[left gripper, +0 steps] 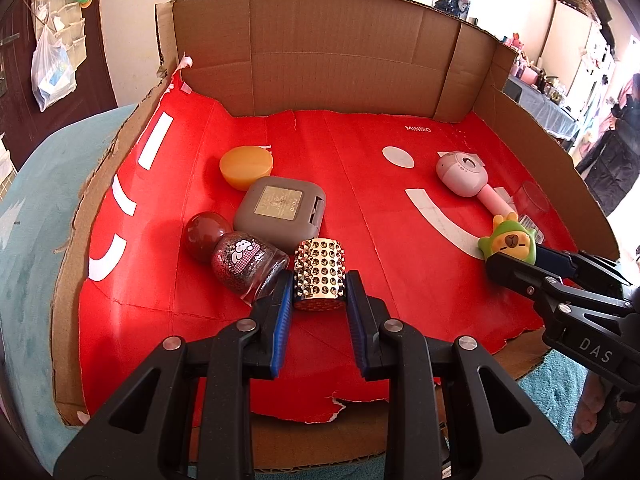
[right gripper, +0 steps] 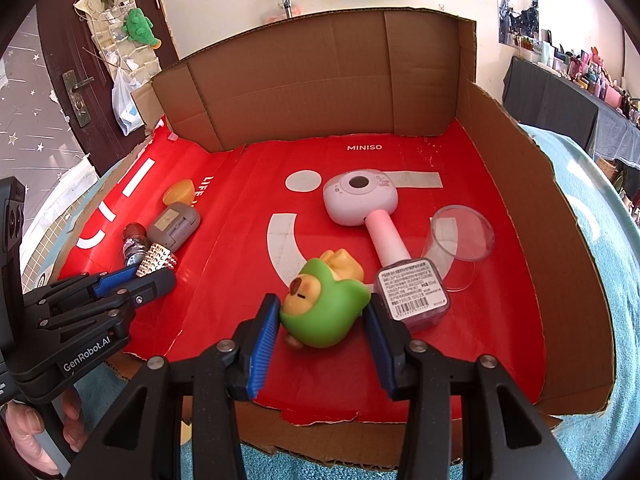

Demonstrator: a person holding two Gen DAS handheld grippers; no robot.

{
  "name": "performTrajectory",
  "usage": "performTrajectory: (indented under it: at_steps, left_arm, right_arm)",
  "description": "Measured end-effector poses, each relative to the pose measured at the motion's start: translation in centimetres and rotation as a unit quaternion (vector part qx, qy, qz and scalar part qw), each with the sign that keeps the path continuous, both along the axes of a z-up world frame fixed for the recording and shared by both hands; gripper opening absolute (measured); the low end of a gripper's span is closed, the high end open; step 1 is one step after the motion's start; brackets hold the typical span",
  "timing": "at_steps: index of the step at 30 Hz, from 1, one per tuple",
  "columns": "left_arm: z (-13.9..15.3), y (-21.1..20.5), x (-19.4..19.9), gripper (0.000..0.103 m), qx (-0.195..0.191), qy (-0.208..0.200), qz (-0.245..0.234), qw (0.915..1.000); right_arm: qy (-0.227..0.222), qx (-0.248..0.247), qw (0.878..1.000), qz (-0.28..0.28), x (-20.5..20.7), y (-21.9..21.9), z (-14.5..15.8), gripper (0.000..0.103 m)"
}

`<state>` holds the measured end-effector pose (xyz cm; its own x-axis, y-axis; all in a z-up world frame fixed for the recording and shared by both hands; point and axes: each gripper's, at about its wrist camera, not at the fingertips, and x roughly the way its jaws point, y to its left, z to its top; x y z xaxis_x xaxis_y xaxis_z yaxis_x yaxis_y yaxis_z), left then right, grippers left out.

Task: Organize rigid objects
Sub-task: 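Carry the studded roller and green toy over into the red box, then open both grippers to release the roller and green toy in the box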

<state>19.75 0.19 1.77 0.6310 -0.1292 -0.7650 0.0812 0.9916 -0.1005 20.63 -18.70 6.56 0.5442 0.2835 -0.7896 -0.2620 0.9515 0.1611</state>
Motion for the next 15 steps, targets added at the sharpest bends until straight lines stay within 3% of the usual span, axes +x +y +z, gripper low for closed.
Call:
performTrajectory:
  at_steps: [15]
  left_arm:
    - [-0.03,0.09,0.02,0.024,-0.002,0.003,0.003,1.0]
  right_arm:
    - [0.001,0.007,1.0,-0.007,0.05,-0.21,0.02,0.048]
